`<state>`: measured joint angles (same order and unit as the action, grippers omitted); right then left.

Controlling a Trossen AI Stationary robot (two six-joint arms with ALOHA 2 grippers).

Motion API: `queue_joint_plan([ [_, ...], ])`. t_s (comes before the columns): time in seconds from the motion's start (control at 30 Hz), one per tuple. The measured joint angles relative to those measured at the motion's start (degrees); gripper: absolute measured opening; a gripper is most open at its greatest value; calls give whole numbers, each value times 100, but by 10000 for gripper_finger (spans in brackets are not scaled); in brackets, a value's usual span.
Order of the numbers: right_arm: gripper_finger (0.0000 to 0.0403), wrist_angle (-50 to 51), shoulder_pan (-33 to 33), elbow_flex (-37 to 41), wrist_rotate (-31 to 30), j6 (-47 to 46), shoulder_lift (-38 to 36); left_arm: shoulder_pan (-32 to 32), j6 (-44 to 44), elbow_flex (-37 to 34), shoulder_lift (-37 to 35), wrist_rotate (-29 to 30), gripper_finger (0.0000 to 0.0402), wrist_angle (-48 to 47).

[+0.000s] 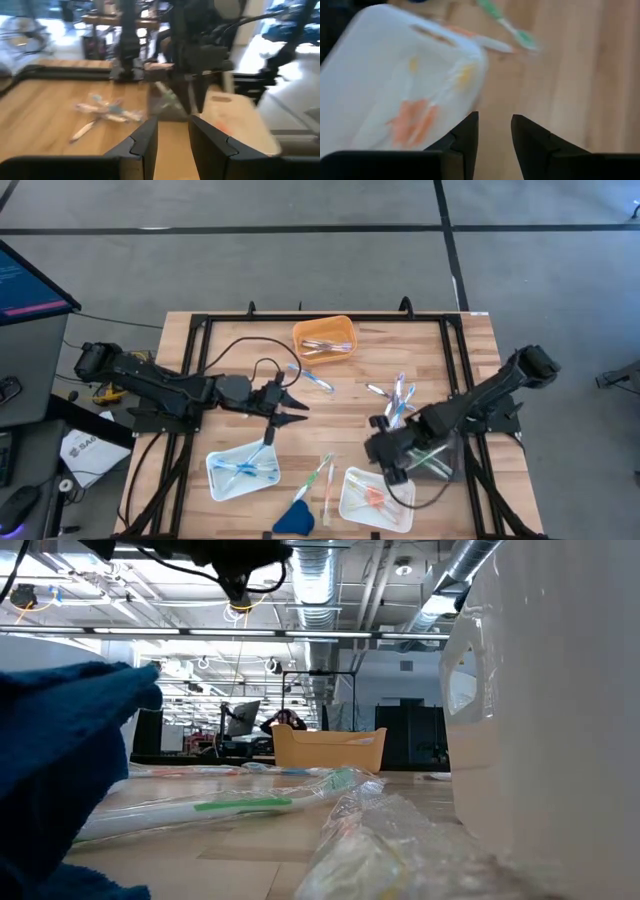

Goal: Pick & Place Toothbrushes
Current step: Put the orange toothbrush into the right white bin

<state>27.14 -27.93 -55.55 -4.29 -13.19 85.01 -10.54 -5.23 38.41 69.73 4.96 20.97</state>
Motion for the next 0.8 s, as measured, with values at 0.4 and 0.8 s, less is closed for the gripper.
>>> queue_joint_plan([
  [0.4,108,-27,1179,0,512,643,0,105,-138,0,0,2056,104,-995],
  [0.8,108,-1051,2768,0,2378,1752,-170,981,-968,0,0,2000,104,-2196],
])
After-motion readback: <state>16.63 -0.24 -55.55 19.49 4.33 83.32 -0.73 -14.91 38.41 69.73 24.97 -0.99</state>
